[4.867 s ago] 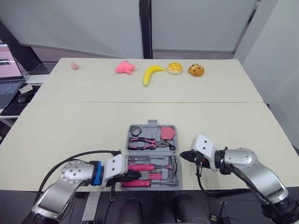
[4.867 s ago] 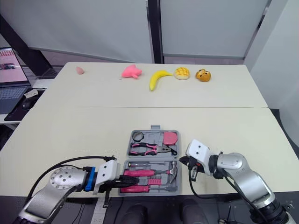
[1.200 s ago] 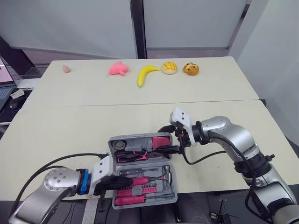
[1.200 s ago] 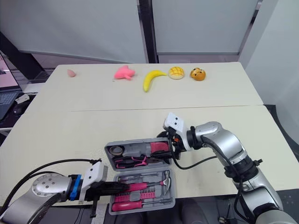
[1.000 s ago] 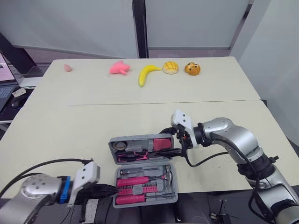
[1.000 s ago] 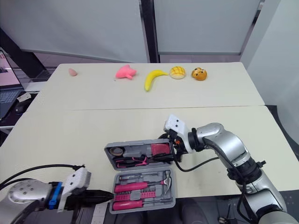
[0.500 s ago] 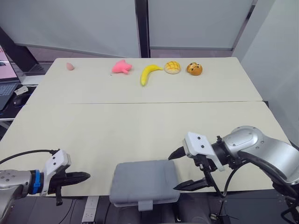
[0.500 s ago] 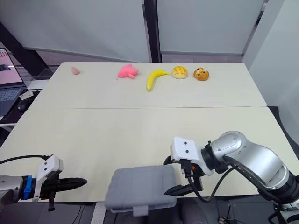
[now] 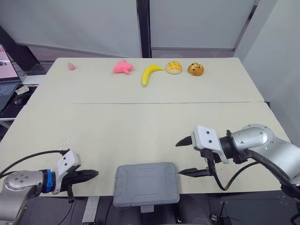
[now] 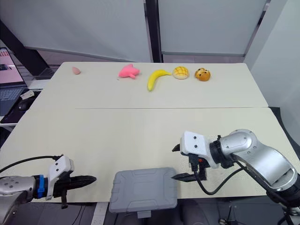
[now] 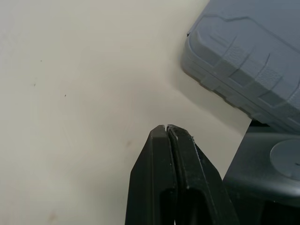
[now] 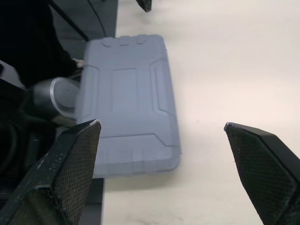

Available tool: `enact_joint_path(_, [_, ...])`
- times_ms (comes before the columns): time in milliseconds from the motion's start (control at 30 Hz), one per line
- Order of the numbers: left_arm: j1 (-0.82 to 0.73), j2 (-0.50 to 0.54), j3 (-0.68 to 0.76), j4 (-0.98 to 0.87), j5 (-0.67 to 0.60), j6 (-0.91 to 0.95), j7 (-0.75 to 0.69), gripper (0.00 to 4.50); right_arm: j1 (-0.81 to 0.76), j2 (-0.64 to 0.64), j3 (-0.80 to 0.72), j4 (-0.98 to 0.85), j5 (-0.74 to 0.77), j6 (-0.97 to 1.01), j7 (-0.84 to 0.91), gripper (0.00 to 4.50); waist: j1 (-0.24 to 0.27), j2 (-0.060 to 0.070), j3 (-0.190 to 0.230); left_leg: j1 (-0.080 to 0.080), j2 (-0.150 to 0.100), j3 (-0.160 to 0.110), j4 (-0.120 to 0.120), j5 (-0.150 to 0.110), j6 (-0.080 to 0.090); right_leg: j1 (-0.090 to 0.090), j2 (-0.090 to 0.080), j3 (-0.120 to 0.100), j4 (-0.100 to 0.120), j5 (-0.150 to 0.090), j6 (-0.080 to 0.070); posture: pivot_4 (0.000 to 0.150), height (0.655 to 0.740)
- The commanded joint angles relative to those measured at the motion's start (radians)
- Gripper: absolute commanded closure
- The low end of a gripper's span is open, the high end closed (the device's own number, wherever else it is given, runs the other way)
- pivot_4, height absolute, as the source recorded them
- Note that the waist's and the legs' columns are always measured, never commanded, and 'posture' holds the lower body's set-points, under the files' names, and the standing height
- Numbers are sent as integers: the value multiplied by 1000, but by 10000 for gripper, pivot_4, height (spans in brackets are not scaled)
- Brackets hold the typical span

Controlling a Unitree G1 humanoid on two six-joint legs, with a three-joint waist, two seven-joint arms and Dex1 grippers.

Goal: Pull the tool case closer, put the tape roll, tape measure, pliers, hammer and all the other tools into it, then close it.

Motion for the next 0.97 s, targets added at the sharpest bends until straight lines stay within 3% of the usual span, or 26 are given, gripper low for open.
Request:
enact_joint_path(33, [12,1,60,29,17,-70,23,45000,61,-33,-48,10,-50,-146,25,126,0,0,0,0,0,0,0,0,0,0,0,0,0,0,0,1500,7255])
enact_joint_path(200, [5,31,126,121,43,-188,13,45000,163,-117,-168,66,-53,-293,108,126,1,0,0,1,0,1,1,0,0,1,0,0,1,0,0,1500,7255])
enact_joint_path(467, [-33,104,193,192,32,-225,-26,45000,241,-245,-310,201,-51,-385,246,126,3,0,0,2,0,1,1,0,0,2,0,0,1,0,1,1500,7255])
enact_joint_path(967, [-70,154,185,136,54,-111,-4,45000,221,-256,-286,306,-118,-486,295,126,0,0,0,2,0,1,1,0,0,2,0,1,1,1,1,1500,7255])
